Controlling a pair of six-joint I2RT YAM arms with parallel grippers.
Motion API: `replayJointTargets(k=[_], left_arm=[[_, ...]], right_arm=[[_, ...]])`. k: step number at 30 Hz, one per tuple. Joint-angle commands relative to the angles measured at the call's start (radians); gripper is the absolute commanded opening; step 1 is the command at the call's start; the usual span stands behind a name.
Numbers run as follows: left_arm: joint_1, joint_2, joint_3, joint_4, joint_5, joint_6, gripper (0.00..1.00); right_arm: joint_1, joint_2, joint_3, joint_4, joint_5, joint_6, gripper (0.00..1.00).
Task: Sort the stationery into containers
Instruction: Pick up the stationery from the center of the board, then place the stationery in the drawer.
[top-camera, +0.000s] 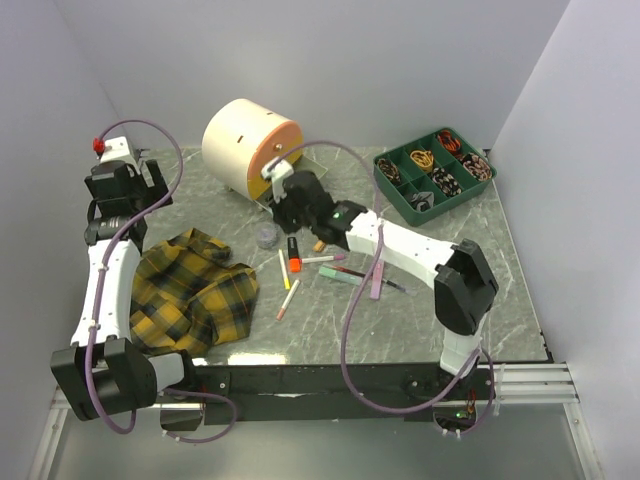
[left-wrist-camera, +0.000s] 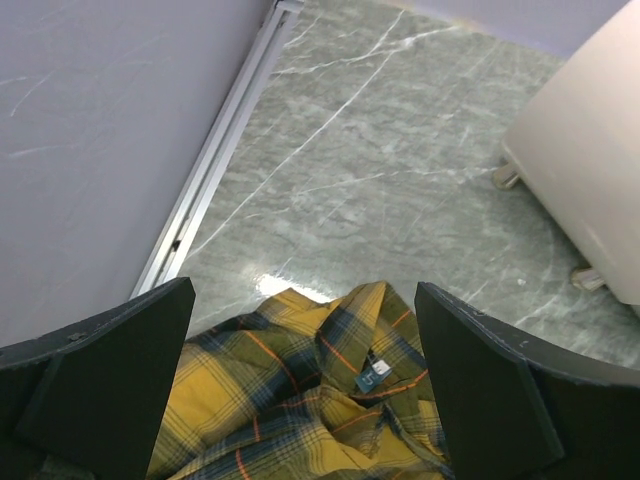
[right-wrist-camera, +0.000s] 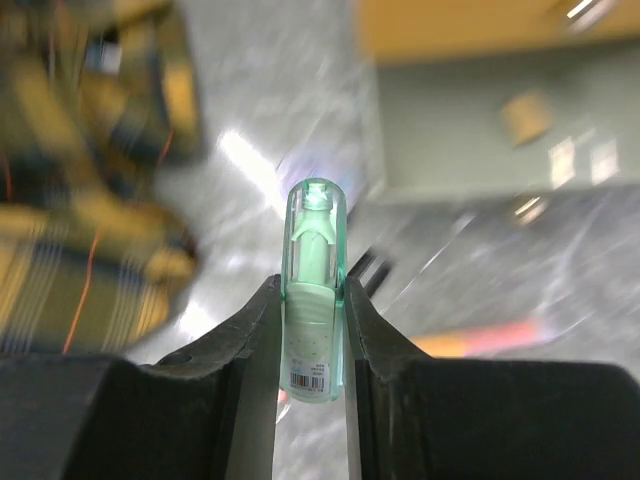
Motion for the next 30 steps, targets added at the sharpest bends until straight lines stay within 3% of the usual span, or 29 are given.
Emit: replayJointTargets(k=[1, 10, 30], left_arm=[[0.006, 0.009, 0.050, 0.019, 0.047, -0.029, 0.99], [0.018, 0.055, 0.091, -0.003, 0.081, -0.047, 0.99], [0.038, 0.118, 0.105, -0.003, 0.104, -0.058, 1.00]], right_arm=[[-0.073, 0.069, 0.119, 0.026, 0.016, -0.047, 0.00], [-0.185, 0.259, 0.336, 0.000, 0.028, -0.078, 0.00], [-0.223, 0.399, 0.432, 0.043, 0.035, -0.024, 0.03]])
